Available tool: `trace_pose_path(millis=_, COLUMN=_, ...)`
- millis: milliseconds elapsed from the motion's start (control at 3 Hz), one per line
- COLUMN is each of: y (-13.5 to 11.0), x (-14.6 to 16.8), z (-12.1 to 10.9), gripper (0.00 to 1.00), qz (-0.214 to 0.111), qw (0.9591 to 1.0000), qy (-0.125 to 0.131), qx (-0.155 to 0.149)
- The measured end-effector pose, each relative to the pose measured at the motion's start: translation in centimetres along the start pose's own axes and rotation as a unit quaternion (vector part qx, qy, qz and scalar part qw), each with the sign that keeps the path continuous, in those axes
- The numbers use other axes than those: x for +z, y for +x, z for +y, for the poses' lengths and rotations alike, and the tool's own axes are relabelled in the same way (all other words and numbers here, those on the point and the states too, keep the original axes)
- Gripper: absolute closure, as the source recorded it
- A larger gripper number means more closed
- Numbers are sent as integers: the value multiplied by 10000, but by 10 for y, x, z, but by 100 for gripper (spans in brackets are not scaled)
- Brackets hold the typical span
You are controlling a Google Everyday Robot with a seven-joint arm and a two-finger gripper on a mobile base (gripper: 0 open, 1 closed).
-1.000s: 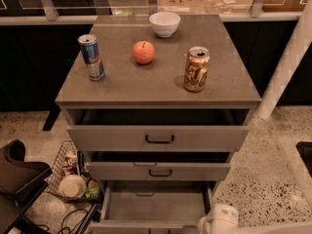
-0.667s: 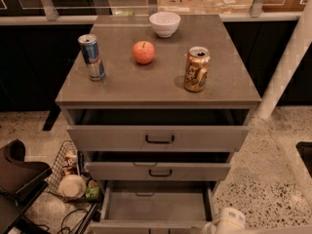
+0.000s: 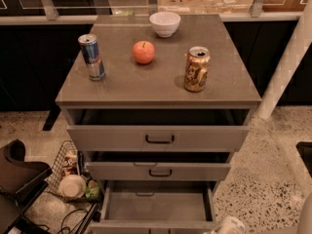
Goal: Close bottom drawer
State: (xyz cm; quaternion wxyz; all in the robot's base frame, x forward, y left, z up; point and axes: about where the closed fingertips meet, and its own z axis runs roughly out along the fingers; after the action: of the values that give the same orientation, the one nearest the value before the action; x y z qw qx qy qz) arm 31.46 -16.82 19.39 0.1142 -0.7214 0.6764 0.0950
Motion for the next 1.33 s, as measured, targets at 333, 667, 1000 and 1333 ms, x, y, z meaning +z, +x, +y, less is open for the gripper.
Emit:
trace_pose_path(millis=333, y=-13, x=26, z=2, gripper=100, qz=-177, qw=9998, qy=-63, qx=-67)
trace_pose_path(millis=667, y=-22, x=47, z=-10, gripper=100, qz=-28, qw=9989, qy=22, qx=-469)
trace_pose_path(millis=1000, y=-26, x=66, z=-34, gripper=100, qz=253, qw=9939, qy=161, qx=-1065)
trace_pose_path(millis=1333, y=-22, x=78, z=-68, gripper=100, qz=618, qw=9862, qy=344, qx=-1495)
